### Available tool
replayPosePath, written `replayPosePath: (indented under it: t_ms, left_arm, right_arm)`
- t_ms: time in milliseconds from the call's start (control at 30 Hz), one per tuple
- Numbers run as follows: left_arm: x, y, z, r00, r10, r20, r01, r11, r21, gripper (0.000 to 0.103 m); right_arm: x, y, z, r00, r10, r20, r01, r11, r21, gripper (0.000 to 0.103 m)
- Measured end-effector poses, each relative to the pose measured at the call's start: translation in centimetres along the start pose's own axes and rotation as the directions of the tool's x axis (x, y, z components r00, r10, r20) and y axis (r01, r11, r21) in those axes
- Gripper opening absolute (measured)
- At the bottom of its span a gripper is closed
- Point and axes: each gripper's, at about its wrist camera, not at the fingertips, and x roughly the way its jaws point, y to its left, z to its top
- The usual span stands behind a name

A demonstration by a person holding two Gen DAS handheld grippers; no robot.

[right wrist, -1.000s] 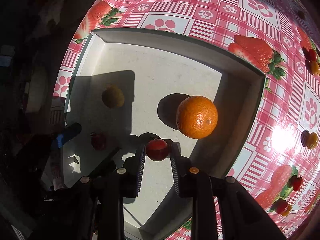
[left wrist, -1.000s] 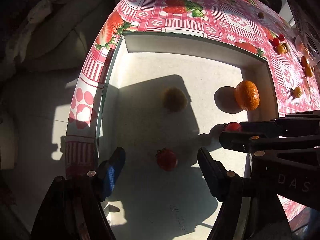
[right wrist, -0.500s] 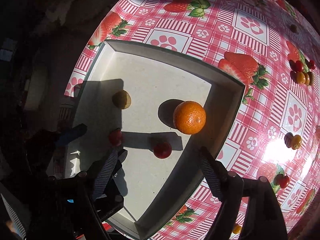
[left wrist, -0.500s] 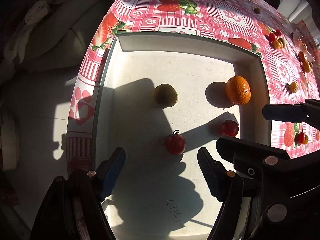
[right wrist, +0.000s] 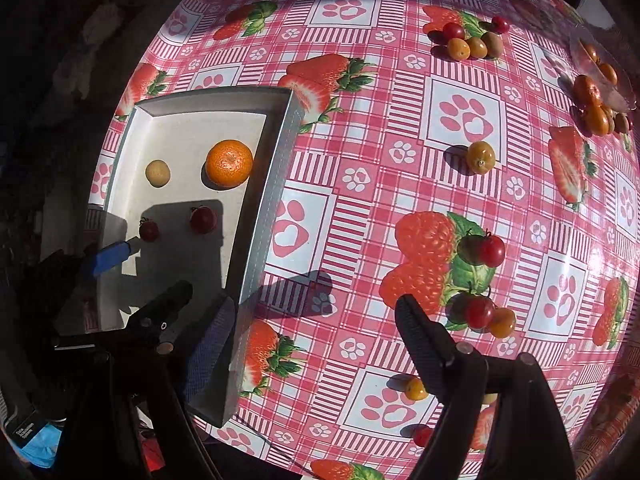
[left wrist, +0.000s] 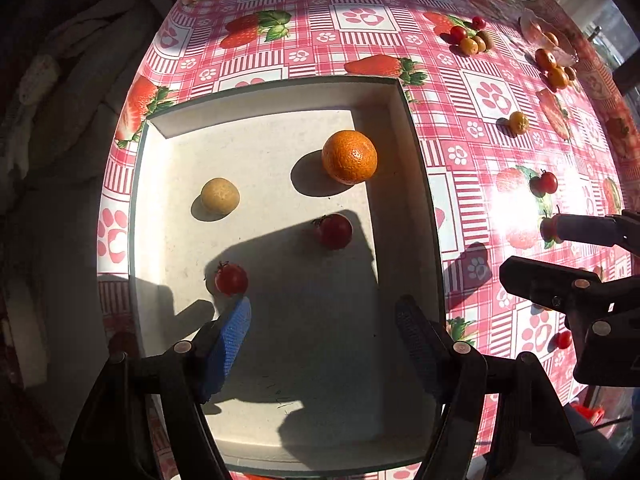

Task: Organize fruits
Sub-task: 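Grasp a yellow cherry tomato with the left tool while the right grasps a kiwi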

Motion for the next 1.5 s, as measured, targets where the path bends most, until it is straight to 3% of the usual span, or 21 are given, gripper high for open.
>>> replayPosePath:
  t_ms: [200, 400, 667, 867, 900, 1100, 1167, 1400, 1500]
  left_arm:
    - [-0.6, -4.6, -0.5, 0.998, -0.059, 0.019, 0.056, 0.991, 0.122, 0.076]
    - [0.5, -10.1, -1.8, 0.995, -0.098, -0.029, 0.102, 0.965, 0.243, 0.076]
    - [2.4, -13.9, -2.8, 0.989, -0.112, -0.097, 0.136, 0.947, 0.292, 0.076]
    - [3.3, -14.4, -3.0, 0.986, -0.119, -0.115, 0.146, 0.953, 0.265, 0.076]
    - [3.4, -14.4, -3.0, 0.986, -0.121, -0.115, 0.147, 0.955, 0.257, 0.076]
    - [4.3, -15.1, -2.5, 0.987, -0.118, -0.107, 0.142, 0.959, 0.247, 0.076]
    - [4.4, -15.6, -2.6, 0.987, -0.119, -0.104, 0.142, 0.956, 0.258, 0.076]
    - [5.4, -18.2, -2.8, 0.987, -0.116, -0.108, 0.143, 0.946, 0.29, 0.075]
    - [5.6, -18.8, -3.0, 0.992, -0.083, -0.1, 0.11, 0.945, 0.309, 0.059]
  right_arm:
    - [-0.5, -7.4, -3.9, 0.998, -0.059, -0.007, 0.06, 0.986, 0.157, 0.085]
    - [0.1, -12.4, -7.7, 0.993, -0.095, -0.064, 0.109, 0.956, 0.271, 0.085]
    - [1.4, -14.3, -8.9, 0.992, -0.101, -0.081, 0.122, 0.938, 0.324, 0.085]
    - [2.8, -12.4, -7.6, 0.99, -0.126, -0.065, 0.139, 0.959, 0.249, 0.085]
    - [2.9, -12.0, -7.3, 0.99, -0.128, -0.06, 0.138, 0.962, 0.237, 0.083]
    - [2.9, -9.7, -6.0, 0.99, -0.138, -0.035, 0.142, 0.973, 0.181, 0.05]
    - [2.9, -9.3, -5.6, 0.989, -0.142, -0.034, 0.146, 0.977, 0.156, 0.028]
    - [2.5, -10.7, -6.0, 0.995, -0.095, -0.026, 0.098, 0.973, 0.211, 0.028]
    - [2.5, -10.8, -6.1, 0.996, -0.087, -0.023, 0.09, 0.972, 0.216, 0.028]
